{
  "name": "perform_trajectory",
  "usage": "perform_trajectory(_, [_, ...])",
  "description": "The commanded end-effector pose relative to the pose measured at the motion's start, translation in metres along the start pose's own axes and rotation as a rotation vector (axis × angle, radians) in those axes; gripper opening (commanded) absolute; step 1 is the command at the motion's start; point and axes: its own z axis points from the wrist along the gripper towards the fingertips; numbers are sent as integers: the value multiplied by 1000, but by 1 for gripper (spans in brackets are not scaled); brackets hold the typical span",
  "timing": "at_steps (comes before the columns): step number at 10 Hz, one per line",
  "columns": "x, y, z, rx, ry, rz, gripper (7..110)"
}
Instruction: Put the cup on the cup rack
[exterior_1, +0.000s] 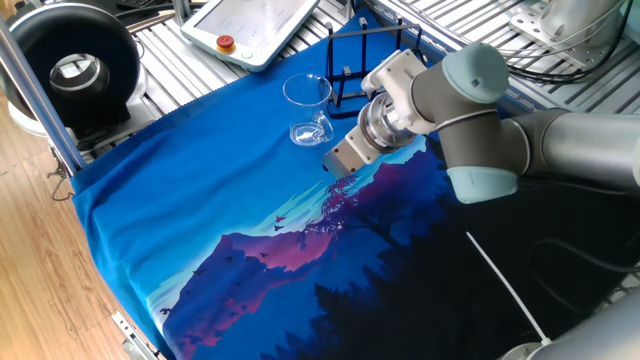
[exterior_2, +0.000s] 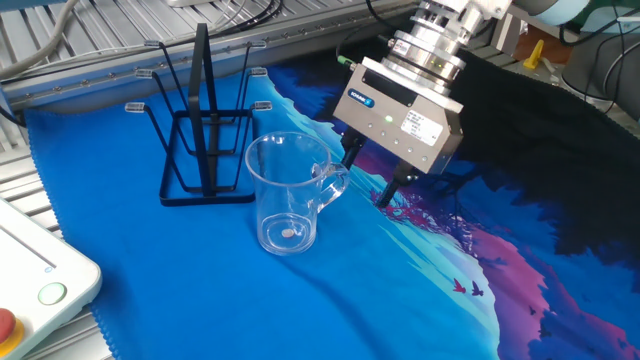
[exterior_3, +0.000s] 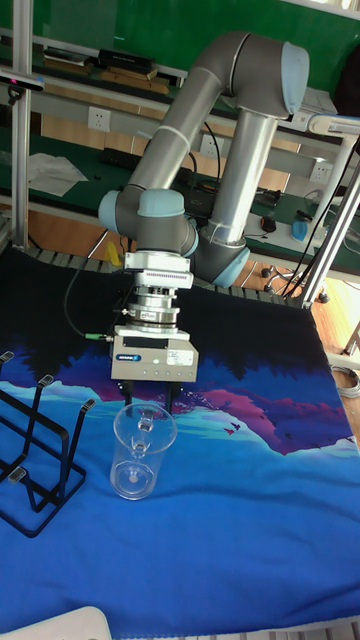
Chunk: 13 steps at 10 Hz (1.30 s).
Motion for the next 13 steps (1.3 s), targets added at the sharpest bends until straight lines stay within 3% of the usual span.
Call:
perform_trajectory(1, [0,-3,2,8,-6,66,44])
perform_trajectory(4, [1,-9,4,34,-6,88,44])
perform_trajectory(11, [-6,-2,8,5,-35,133,44])
perform_trajectory(13, [-11,-8,9,30,-60,140,44])
